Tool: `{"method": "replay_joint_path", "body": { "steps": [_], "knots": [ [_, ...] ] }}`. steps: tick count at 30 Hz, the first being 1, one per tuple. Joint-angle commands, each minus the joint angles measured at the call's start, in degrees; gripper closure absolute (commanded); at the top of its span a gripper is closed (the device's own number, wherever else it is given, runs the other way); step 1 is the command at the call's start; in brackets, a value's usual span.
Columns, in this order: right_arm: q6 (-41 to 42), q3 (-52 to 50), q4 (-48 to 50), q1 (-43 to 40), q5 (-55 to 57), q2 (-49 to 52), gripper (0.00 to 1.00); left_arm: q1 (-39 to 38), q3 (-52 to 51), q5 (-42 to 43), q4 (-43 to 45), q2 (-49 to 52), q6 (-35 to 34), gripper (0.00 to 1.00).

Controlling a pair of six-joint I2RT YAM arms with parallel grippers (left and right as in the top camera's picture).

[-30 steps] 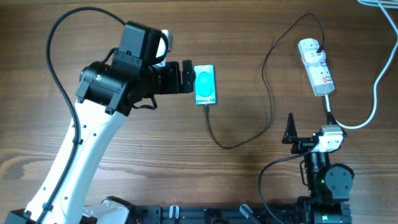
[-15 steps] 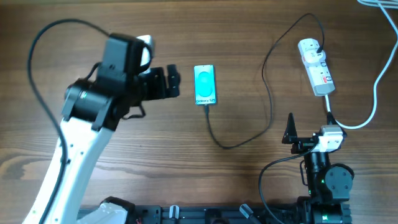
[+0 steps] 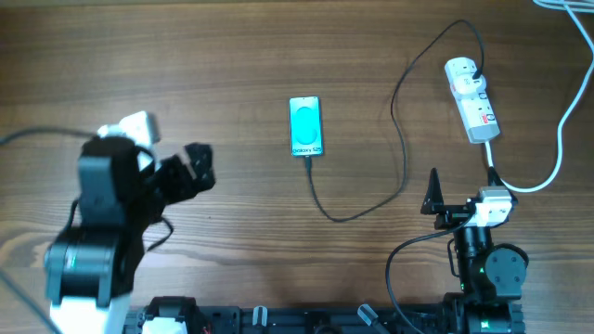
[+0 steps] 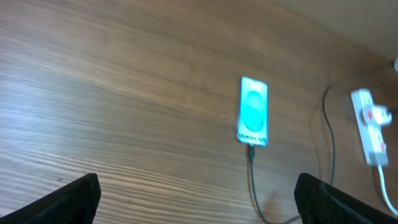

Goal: Plug charger to phone and switch on socket

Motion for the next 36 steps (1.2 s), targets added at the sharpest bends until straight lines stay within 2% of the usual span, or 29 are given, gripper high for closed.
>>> {"method": "replay_joint_path", "body": {
  "steps": [1,4,8,12,17,23,29,36],
  "knots": [
    [0.1,-0.4,0.1,0.3,-0.1,-0.8,0.0,4.2,-5.4,0.9,0.7,-7.1,0.0,0.0],
    [0.2,-0.4,0.1,0.3,-0.1,-0.8,0.0,6.0,-9.6,1.0,2.1,-12.7,1.0,0.0],
    [0.2,-0.4,0.1,0.3,-0.1,-0.8,0.0,6.1,-17.0,4.9,9.0,-23.2,7.2,0.0],
    [0.1,-0.4,0.1,0.3,-0.1,-0.8,0.0,6.1,-20.9,5.3,12.7,-29.7,7.4,0.0],
    [0.1,-0.4,0.1,0.3,-0.1,-0.8,0.0,6.1,-24.8,6.1,17.1,-33.5,7.3,0.0],
    [0.1,-0.4,0.1,0.3,-0.1,-0.8,0.0,5.8,-34.0,8.0,30.5,-39.6,7.5,0.0],
    [0.1,-0.4,0.1,0.3,-0.1,-0.8,0.0,5.8,-42.6,8.7,39.3,-45.7,7.5,0.0],
    [0.2,-0.4,0.1,0.3,-0.1,-0.8,0.0,5.8,-48.6,8.7,48.4,-48.1,7.5,0.0]
  ]
}}
